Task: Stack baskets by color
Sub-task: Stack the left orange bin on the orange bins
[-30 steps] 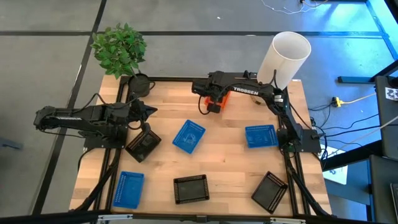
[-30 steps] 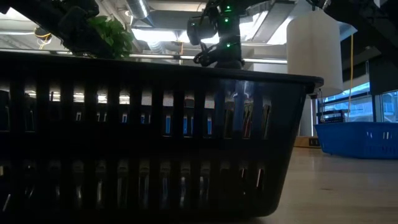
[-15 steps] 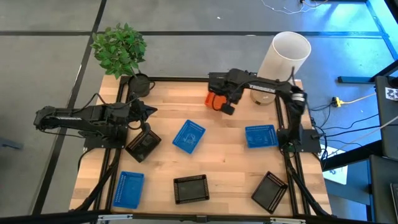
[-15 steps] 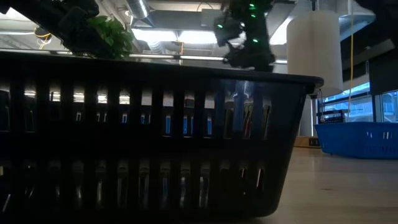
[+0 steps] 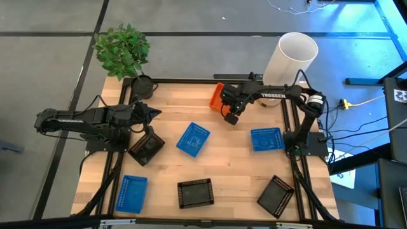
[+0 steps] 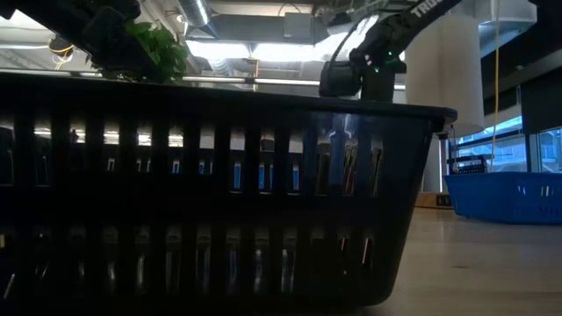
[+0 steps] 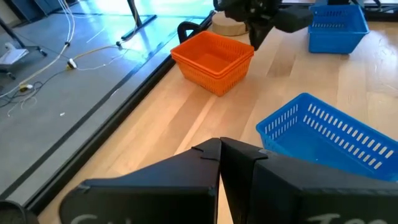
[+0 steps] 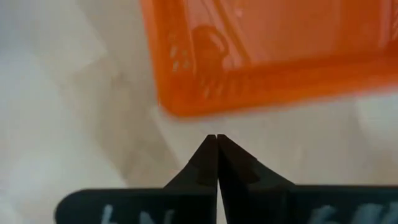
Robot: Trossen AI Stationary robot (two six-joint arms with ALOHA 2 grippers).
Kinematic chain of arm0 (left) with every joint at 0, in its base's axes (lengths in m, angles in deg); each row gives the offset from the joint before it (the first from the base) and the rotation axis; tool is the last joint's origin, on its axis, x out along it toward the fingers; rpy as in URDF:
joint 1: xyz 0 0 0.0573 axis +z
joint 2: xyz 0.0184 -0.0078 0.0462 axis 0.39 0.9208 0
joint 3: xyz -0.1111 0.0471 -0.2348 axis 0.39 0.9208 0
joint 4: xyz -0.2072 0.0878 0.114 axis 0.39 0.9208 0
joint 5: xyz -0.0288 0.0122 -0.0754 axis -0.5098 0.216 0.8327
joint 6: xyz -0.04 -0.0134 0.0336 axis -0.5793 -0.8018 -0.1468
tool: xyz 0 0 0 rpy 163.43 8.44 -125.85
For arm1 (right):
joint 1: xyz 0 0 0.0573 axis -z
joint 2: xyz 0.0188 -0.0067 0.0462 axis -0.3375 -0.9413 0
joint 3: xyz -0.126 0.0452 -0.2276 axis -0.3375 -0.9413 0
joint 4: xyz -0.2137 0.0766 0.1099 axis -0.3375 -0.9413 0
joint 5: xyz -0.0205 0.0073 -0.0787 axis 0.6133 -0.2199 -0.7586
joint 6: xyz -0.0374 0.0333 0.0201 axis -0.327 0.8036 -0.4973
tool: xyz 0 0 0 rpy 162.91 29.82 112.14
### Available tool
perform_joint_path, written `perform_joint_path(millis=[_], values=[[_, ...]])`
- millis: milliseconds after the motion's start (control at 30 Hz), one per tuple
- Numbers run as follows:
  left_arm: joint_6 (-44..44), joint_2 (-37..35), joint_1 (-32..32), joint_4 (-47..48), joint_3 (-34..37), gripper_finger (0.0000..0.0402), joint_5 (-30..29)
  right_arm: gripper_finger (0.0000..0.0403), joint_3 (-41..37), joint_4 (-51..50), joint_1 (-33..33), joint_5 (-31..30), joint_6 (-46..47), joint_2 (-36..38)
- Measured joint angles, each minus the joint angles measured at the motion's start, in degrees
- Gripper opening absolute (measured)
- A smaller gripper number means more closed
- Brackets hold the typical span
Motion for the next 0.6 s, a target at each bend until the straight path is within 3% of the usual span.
perform_joint_path(millis=[467, 600], values=[[-0.2, 0.0, 0.0, 0.0, 0.0, 0.0000, 0.0, 0.0000, -2.0, 22.0, 4.9, 0.1, -16.2, -0.3], [-0.7, 0.0, 0.0, 0.0, 0.0, 0.0000, -0.4, 0.0000, -2.0, 27.9, 6.4, 4.6, -17.7, -2.0]])
